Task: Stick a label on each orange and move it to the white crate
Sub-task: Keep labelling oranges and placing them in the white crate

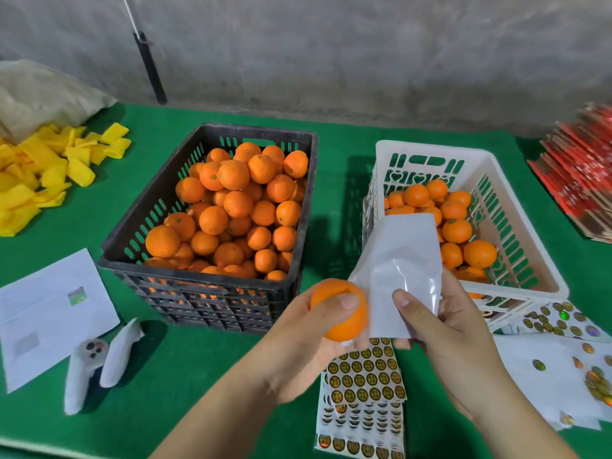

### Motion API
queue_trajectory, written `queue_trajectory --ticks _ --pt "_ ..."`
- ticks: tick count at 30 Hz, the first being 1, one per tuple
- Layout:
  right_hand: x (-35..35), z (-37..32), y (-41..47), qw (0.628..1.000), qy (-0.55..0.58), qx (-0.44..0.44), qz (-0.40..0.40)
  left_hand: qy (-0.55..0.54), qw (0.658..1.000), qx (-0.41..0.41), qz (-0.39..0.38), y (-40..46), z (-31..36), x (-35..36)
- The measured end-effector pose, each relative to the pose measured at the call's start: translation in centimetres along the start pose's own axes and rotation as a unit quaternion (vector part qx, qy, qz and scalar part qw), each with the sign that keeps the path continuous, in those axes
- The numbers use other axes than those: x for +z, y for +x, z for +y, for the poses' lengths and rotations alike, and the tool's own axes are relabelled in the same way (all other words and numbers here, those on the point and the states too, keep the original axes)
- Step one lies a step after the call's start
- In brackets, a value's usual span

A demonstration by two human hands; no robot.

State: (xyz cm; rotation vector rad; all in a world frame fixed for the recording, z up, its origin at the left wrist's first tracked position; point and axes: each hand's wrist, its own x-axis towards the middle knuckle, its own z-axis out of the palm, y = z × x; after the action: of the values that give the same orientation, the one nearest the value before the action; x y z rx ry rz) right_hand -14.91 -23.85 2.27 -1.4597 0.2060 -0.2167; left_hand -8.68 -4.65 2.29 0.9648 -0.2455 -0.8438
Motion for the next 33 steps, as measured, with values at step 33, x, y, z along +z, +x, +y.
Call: queue_trajectory --ticks 33 --pt "-23.4 11.0 -11.4 0.874 0.181 0.258 0.369 0.173 0.965 -0.195 0.040 8.0 -18.1 4.3"
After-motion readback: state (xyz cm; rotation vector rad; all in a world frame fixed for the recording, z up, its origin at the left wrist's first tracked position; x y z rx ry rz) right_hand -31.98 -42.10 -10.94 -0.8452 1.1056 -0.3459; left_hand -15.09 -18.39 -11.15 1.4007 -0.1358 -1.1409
